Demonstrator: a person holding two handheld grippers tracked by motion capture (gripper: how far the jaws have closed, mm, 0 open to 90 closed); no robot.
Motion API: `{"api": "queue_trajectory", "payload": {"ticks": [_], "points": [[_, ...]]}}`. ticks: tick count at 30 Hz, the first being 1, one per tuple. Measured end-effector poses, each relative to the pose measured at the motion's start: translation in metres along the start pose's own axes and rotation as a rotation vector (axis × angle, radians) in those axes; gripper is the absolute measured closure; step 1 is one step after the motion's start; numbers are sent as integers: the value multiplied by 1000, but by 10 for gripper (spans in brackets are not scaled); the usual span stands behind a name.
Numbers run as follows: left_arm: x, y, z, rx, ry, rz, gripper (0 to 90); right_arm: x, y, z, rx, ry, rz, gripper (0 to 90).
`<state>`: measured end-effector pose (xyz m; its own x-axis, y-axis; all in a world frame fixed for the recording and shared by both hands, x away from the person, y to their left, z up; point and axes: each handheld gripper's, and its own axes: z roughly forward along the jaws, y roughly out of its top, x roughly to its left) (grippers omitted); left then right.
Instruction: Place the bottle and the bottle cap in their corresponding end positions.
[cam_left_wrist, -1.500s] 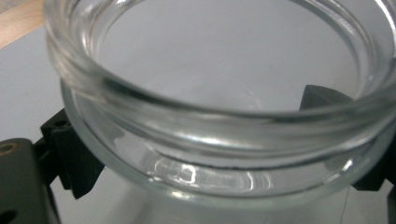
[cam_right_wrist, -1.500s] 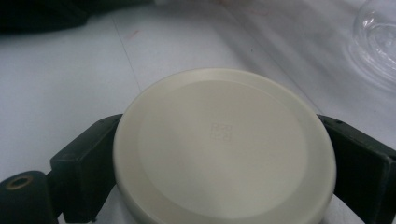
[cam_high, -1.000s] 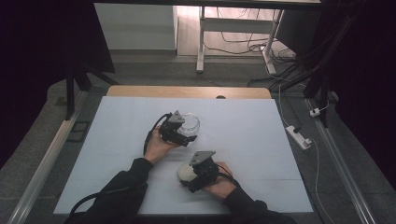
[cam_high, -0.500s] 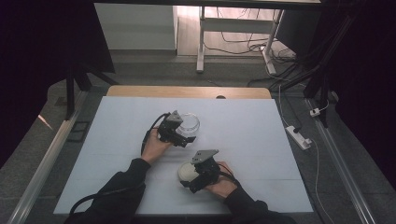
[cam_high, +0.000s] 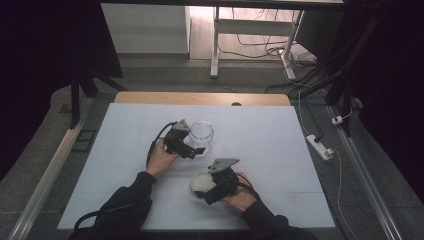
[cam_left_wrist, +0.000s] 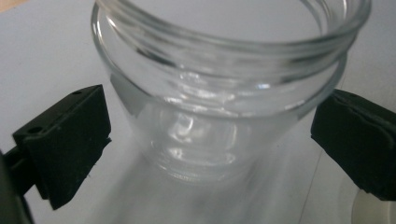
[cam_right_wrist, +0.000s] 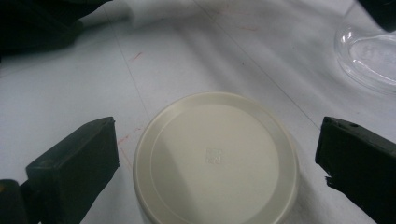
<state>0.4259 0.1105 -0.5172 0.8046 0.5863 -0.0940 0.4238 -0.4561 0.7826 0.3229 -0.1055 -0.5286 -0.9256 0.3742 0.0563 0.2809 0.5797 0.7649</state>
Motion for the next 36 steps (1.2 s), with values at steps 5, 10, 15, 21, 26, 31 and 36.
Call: {"api": "queue_trajectory", "payload": {"ticks": [5,10,15,21,26,31,36], "points": [[-3,-2,-5,7,-1,6,0,0,1,-6,-19,-2,18,0],[-8,-4,-10,12,-4,4,0,-2,1,-11,-30,-4,33,0],[-13,-6,-16,9,6,-4,0,-3,0,-17,-39,-12,41,0],[-20,-10,-28,4,5,-11,0,-2,0,-23,-36,-26,43,0],[-25,-15,-38,-6,0,-24,0,-1,0,-27,-43,-41,45,0],[-31,-22,-49,-2,-6,-37,0,-1,-1,-34,-47,-56,46,0],[-38,-31,-62,-17,-8,-49,0,-1,-3,-41,-47,-57,56,0]]}}
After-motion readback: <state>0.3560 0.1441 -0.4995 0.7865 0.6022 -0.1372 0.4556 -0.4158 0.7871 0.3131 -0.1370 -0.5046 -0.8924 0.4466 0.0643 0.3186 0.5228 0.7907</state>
